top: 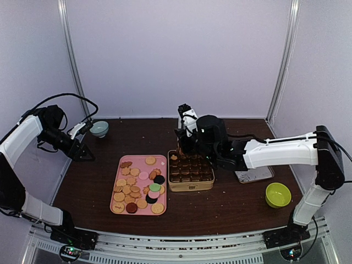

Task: Pack the cookies
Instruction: Place the fake cookies in the empty pocket of the box.

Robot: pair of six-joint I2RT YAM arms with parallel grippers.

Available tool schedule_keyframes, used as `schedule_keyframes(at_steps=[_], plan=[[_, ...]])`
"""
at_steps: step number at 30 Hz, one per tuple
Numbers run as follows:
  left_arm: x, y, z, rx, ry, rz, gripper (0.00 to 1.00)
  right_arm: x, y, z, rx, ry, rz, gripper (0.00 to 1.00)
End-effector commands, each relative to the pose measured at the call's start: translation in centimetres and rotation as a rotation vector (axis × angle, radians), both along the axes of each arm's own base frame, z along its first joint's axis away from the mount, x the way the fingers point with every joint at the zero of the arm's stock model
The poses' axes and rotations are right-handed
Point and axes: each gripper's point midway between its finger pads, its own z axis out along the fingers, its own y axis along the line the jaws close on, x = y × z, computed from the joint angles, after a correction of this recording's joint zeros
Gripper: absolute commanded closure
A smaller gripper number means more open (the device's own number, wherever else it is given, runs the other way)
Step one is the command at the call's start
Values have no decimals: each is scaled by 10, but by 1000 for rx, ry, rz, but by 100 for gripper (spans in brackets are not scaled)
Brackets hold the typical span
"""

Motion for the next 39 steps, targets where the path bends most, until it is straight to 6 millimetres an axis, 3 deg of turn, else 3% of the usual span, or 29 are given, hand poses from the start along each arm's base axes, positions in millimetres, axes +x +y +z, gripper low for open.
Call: schedule_keyframes(at_steps=[1, 11, 20, 29, 34, 39], plan=[[-1, -2, 5, -21, -21, -5, 15, 6, -6, 5, 1, -20, -32, 72], [0, -3, 6, -28, -20, -7, 15, 15, -10, -10, -19, 6, -48, 69], [0, -3, 7, -30, -23, -7, 15, 18, -7, -17, -25, 23, -50, 58], [1, -4, 10, -37, -20, -9, 15, 15, -11, 11, 3, -18, -47, 59], [2, -4, 10, -40, -21, -11, 16, 12, -16, 34, 32, -51, -45, 66], [2, -4, 12, -41, -20, -12, 16, 12, -16, 42, 40, -68, -48, 71]])
